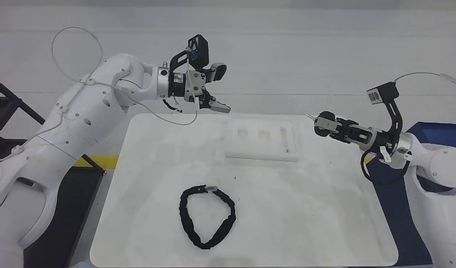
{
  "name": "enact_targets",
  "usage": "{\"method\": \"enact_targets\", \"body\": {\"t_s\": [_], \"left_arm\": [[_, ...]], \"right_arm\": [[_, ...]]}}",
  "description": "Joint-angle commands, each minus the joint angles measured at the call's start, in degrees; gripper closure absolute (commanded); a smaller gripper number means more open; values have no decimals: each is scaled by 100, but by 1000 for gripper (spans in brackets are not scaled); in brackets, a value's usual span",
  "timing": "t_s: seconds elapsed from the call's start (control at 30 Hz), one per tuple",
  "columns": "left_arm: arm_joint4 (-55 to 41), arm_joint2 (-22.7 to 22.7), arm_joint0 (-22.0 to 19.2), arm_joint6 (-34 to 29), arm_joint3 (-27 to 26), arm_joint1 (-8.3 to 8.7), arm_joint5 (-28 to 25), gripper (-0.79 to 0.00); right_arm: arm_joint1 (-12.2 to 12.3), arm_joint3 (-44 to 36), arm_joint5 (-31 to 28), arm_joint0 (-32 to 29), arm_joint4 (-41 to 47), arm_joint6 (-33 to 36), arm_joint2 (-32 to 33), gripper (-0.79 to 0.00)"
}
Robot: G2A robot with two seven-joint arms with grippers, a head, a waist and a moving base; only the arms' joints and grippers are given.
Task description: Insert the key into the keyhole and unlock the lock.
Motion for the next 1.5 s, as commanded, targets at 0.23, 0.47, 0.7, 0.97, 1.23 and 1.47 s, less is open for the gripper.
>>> {"method": "enact_targets", "body": {"t_s": [0.23, 0.47, 0.7, 0.97, 1.23, 1.47], "left_arm": [[909, -334, 790, 27, -255, 311, 154, -785], [1082, -482, 1594, 146, -312, 502, 105, -785], [1857, -578, 2125, 385, -339, 587, -98, -785], [2972, -369, 2427, 1006, -249, 558, -142, -785], [3712, 76, 2436, 1446, 74, 446, -142, -785], [3712, 76, 2436, 1446, 74, 446, -142, -785]], "right_arm": [[0, 0, 0, 0, 0, 0, 0, 0], [0, 0, 0, 0, 0, 0, 0, 0], [0, 0, 0, 0, 0, 0, 0, 0], [0, 0, 0, 0, 0, 0, 0, 0], [0, 0, 0, 0, 0, 0, 0, 0], [0, 0, 0, 0, 0, 0, 0, 0]]}}
